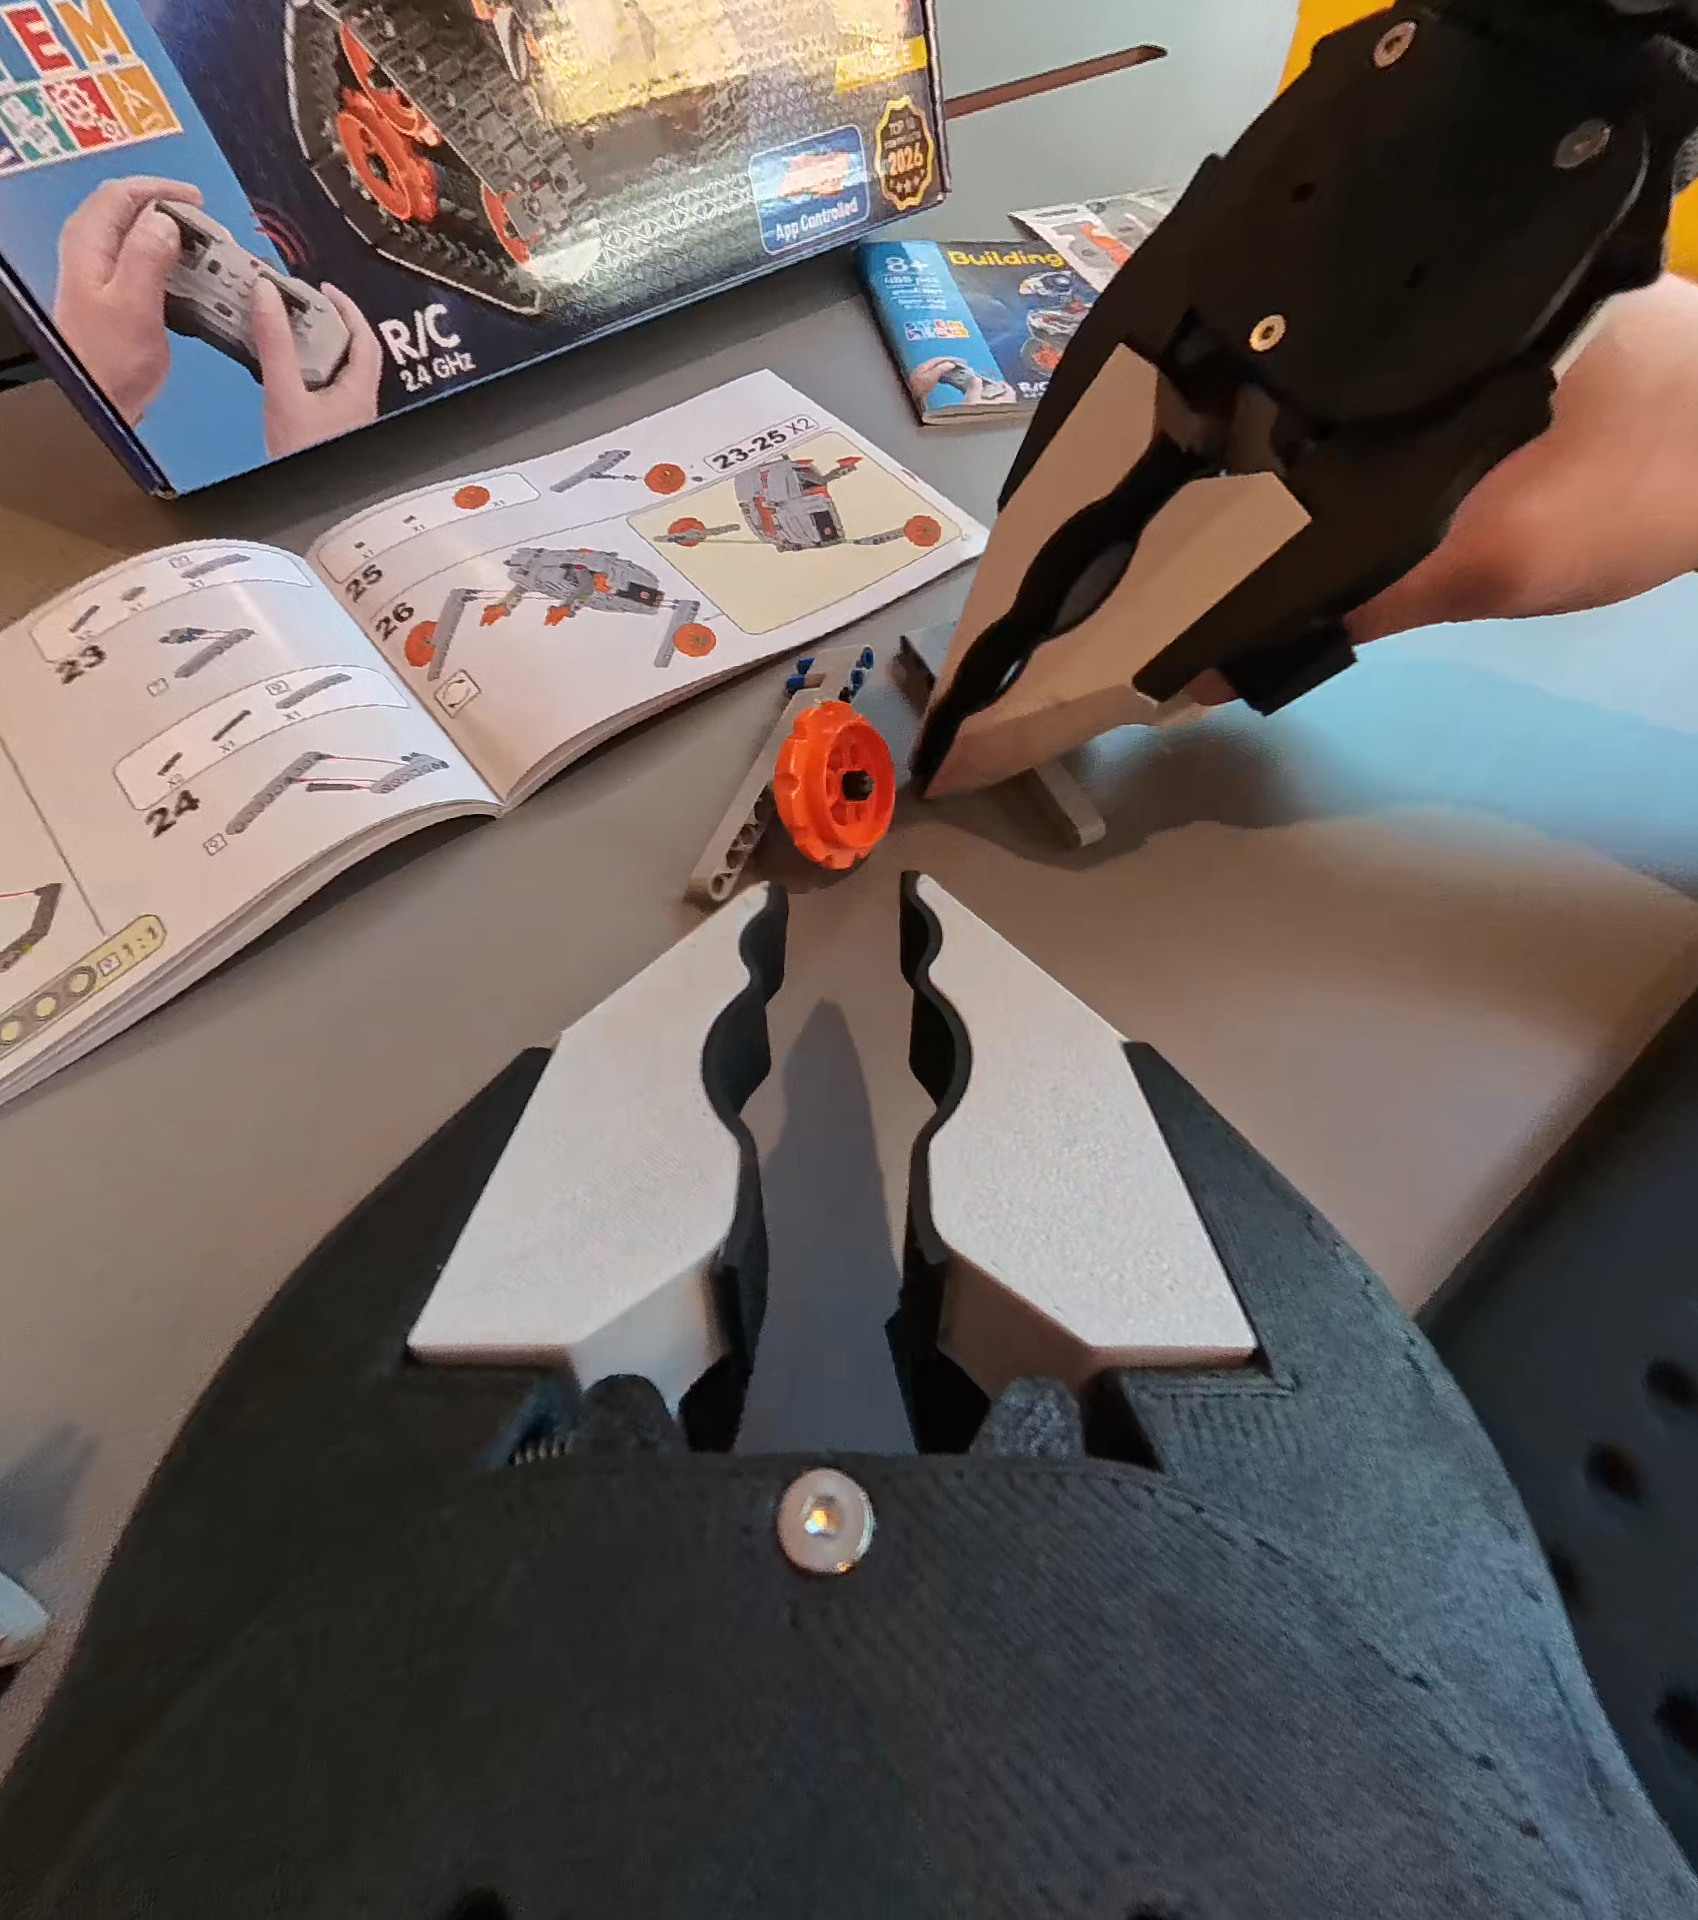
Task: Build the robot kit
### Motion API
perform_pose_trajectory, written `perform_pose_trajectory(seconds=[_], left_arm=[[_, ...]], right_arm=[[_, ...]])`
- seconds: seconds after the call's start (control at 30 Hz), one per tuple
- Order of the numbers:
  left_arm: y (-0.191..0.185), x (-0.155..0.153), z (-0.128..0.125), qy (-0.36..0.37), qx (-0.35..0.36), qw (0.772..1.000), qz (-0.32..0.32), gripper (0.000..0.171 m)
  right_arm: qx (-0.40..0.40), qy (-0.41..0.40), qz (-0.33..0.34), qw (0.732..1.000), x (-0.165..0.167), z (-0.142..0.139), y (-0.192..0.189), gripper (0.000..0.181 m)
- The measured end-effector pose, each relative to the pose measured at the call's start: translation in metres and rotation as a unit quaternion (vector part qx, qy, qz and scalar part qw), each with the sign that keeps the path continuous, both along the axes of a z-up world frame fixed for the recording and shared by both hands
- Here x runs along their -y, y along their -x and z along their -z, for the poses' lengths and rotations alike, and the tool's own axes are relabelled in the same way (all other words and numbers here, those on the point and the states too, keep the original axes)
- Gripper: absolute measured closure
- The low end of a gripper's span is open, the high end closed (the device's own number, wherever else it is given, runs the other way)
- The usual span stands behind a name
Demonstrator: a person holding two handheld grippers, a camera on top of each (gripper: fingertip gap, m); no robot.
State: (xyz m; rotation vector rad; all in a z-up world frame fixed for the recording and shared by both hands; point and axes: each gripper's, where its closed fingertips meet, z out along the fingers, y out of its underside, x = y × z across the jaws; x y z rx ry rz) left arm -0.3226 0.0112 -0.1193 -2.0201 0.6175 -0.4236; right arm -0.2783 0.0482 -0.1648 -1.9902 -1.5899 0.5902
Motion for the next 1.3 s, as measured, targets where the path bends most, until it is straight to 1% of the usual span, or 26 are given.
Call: perform_pose_trajectory(seconds=[0.1,0.2,0.33,0.4,0.47,0.53,0.6,0.7,0.77,0.8,0.83,0.87,0.93,1.0,1.03,1.07,1.1,1.13,1.17,1.2,1.23,1.3], left_arm=[[-0.024,0.010,-0.001,0.027,0.044,0.998,0.030,0.136],[-0.046,0.016,-0.006,0.045,0.080,0.994,0.056,0.132],[-0.066,0.014,-0.029,0.060,0.158,0.983,0.074,0.130],[-0.072,0.010,-0.035,0.063,0.174,0.980,0.070,0.126],[-0.069,0.002,-0.031,0.047,0.143,0.988,0.038,0.119],[-0.059,-0.008,-0.027,0.007,0.090,0.996,0.001,0.115],[-0.054,-0.009,-0.032,-0.028,0.064,0.998,-0.010,0.117],[-0.053,-0.008,-0.043,-0.078,0.037,0.996,-0.017,0.124],[-0.043,-0.013,-0.050,-0.128,-0.021,0.990,-0.049,0.124],[-0.038,-0.015,-0.054,-0.157,-0.056,0.984,-0.065,0.124],[-0.035,-0.016,-0.059,-0.183,-0.086,0.976,-0.075,0.124],[-0.036,-0.015,-0.062,-0.203,-0.107,0.970,-0.075,0.128],[-0.044,-0.013,-0.064,-0.223,-0.131,0.964,-0.054,0.150],[-0.048,-0.011,-0.062,-0.233,-0.149,0.960,-0.036,0.152],[-0.050,-0.009,-0.060,-0.241,-0.168,0.956,-0.022,0.153],[-0.049,-0.007,-0.060,-0.257,-0.196,0.946,-0.010,0.154],[-0.051,-0.004,-0.060,-0.280,-0.230,0.932,0.013,0.155],[-0.055,0.001,-0.058,-0.304,-0.268,0.913,0.047,0.155],[-0.057,0.005,-0.056,-0.326,-0.308,0.890,0.077,0.155],[-0.059,0.010,-0.050,-0.343,-0.349,0.865,0.114,0.155],[-0.062,0.015,-0.042,-0.355,-0.389,0.836,0.157,0.155],[-0.064,0.023,-0.023,-0.367,-0.466,0.768,0.240,0.155]], right_arm=[[-0.075,0.027,0.027,0.996,0.001,-0.022,0.002,0.179],[-0.167,0.040,0.059,0.983,0.002,-0.055,0.002,0.179],[-0.230,-0.018,0.102,0.968,-0.007,-0.091,-0.003,0.180],[-0.256,-0.026,0.119,0.959,-0.008,-0.104,-0.003,0.180],[-0.283,0.009,0.121,0.951,-0.002,-0.111,0.001,0.180],[-0.327,0.075,0.118,0.935,0.008,-0.119,0.006,0.179],[-0.386,0.149,0.120,0.902,0.015,-0.133,0.010,0.179],[-0.460,0.264,0.100,0.842,0.028,-0.150,0.015,0.180],[-0.483,0.333,0.091,0.804,0.033,-0.154,0.017,0.180],[-0.493,0.352,0.094,0.790,0.033,-0.155,0.017,0.180],[-0.497,0.364,0.094,0.782,0.033,-0.155,0.017,0.180],[-0.498,0.370,0.092,0.779,0.034,-0.155,0.018,0.180],[-0.498,0.374,0.085,0.778,0.036,-0.158,0.017,0.180],[-0.475,0.378,0.076,0.791,0.039,-0.155,0.015,0.180],[-0.459,0.383,0.061,0.799,0.042,-0.154,0.012,0.179],[-0.440,0.386,0.035,0.810,0.047,-0.153,0.008,0.176],[-0.414,0.384,0.008,0.825,0.052,-0.151,0.002,0.166],[-0.387,0.372,-0.022,0.844,0.058,-0.147,-0.005,0.157],[-0.362,0.346,-0.056,0.864,0.064,-0.142,-0.013,0.157],[-0.342,0.315,-0.084,0.881,0.067,-0.136,-0.021,0.157],[-0.332,0.288,-0.111,0.892,0.070,-0.132,-0.028,0.154],[-0.324,0.252,-0.151,0.900,0.075,-0.125,-0.035,0.153]])
